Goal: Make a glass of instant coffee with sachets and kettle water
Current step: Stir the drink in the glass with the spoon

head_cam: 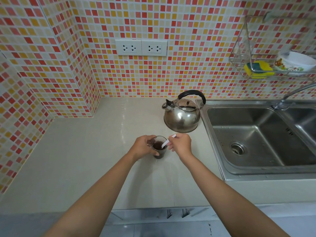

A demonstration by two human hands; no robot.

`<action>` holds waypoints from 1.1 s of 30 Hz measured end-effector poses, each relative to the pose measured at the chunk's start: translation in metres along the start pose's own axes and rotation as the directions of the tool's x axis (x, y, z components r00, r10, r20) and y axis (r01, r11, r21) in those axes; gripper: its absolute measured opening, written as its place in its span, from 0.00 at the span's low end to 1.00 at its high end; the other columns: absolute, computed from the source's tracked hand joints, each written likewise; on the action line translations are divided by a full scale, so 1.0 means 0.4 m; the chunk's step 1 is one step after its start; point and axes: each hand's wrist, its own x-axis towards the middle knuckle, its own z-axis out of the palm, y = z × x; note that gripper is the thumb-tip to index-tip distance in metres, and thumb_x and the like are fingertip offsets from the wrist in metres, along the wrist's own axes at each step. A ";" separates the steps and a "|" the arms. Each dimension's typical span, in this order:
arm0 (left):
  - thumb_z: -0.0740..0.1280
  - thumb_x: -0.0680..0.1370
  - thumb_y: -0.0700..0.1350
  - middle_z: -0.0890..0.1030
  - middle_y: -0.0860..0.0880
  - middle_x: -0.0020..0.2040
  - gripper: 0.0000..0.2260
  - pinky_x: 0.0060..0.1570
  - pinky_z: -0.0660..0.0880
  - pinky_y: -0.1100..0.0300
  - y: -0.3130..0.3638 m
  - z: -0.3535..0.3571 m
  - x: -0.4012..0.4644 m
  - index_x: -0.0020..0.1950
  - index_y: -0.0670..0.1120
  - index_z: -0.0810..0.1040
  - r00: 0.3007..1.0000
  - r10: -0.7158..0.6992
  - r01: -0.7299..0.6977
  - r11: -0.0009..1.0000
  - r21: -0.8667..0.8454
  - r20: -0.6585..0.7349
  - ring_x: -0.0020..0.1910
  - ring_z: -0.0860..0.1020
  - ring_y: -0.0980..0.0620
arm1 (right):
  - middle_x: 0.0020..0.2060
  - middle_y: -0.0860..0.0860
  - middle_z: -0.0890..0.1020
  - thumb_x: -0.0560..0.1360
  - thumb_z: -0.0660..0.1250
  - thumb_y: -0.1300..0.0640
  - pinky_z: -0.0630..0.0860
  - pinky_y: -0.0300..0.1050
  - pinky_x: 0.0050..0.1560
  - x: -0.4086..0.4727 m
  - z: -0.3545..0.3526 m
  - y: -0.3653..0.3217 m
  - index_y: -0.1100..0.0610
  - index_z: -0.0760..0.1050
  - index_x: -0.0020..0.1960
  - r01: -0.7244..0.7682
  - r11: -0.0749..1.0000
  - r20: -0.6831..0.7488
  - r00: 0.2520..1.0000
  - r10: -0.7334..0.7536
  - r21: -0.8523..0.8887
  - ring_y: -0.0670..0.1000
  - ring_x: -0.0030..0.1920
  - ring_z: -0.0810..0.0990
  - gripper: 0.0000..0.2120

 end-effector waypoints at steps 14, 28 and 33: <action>0.79 0.58 0.33 0.84 0.49 0.47 0.27 0.55 0.77 0.58 0.003 -0.004 -0.013 0.52 0.54 0.83 0.999 0.050 -0.050 0.998 -0.034 0.012 0.48 0.80 0.50 | 0.35 0.58 0.83 0.76 0.59 0.62 0.76 0.47 0.39 -0.005 0.009 -0.007 0.60 0.77 0.32 0.261 0.929 0.173 0.960 -0.220 -0.262 0.54 0.35 0.77 0.16; 0.78 0.61 0.31 0.78 0.48 0.44 0.27 0.55 0.76 0.56 0.017 -0.007 -0.020 0.58 0.47 0.82 0.998 0.054 -0.054 0.998 -0.010 0.026 0.45 0.75 0.51 | 0.36 0.53 0.78 0.76 0.63 0.61 0.68 0.43 0.37 -0.001 -0.002 -0.052 0.61 0.80 0.43 0.516 0.773 0.420 0.835 -0.357 -0.369 0.51 0.38 0.74 0.08; 0.78 0.61 0.30 0.84 0.48 0.50 0.30 0.57 0.76 0.59 0.014 -0.006 -0.017 0.61 0.47 0.81 0.999 0.038 -0.037 0.998 -0.041 0.026 0.50 0.80 0.51 | 0.32 0.53 0.77 0.75 0.62 0.61 0.66 0.42 0.32 0.003 -0.010 -0.049 0.60 0.78 0.39 0.448 0.789 0.401 0.871 -0.282 -0.419 0.53 0.35 0.74 0.08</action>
